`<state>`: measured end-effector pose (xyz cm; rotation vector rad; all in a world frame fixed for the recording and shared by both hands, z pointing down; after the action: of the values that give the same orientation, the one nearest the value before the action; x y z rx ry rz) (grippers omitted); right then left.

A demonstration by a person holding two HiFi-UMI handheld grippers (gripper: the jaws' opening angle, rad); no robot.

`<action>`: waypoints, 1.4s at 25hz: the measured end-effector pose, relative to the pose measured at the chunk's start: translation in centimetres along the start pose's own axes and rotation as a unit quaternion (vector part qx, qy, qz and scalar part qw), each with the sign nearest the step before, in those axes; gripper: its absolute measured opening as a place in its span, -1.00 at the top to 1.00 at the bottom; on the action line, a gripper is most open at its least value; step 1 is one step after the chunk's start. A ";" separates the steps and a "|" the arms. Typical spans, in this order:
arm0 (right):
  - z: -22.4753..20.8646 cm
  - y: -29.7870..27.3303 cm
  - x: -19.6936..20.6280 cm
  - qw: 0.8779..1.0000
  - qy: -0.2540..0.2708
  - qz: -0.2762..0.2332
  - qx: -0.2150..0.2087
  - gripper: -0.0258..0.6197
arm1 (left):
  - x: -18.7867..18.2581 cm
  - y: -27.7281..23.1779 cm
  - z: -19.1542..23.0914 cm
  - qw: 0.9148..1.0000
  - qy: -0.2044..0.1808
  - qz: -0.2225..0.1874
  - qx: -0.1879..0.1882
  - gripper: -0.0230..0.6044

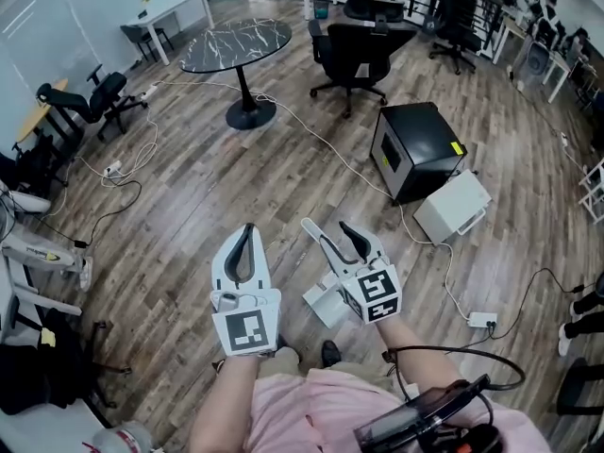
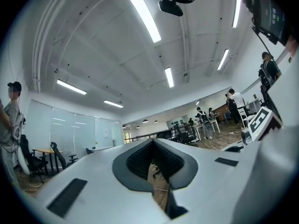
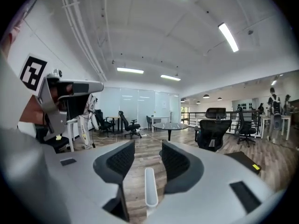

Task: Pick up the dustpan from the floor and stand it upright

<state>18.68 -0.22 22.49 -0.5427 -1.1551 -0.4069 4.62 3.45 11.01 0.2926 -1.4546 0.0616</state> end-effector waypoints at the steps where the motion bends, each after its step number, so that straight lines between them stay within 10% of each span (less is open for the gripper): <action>1: -0.4 0.3 -1.5 1.000 -0.001 -0.014 0.003 0.37 | -0.7 -0.1 -0.3 1.000 -0.001 -0.005 -0.001 0.90; 13: -3.5 3.3 -11.2 0.995 0.030 -0.093 0.034 0.67 | -6.5 -1.5 -3.7 0.999 0.012 -0.048 0.000 0.90; 35: -3.3 5.1 -12.0 0.992 0.057 -0.096 0.066 0.92 | -7.5 0.1 -4.5 0.998 0.015 -0.058 0.011 0.90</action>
<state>19.75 2.24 9.29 -0.2907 -1.1175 -0.5160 8.07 5.67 3.23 0.3921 -1.4043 -0.0119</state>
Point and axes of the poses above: the fingertips, and each gripper's own axes: y backward along the fingers, z to its left, x out of its underside, the point moved 1 cm from there along y, backward along the fingers, and after that the axes turned 15 degrees about y, right-handed, at the moved point
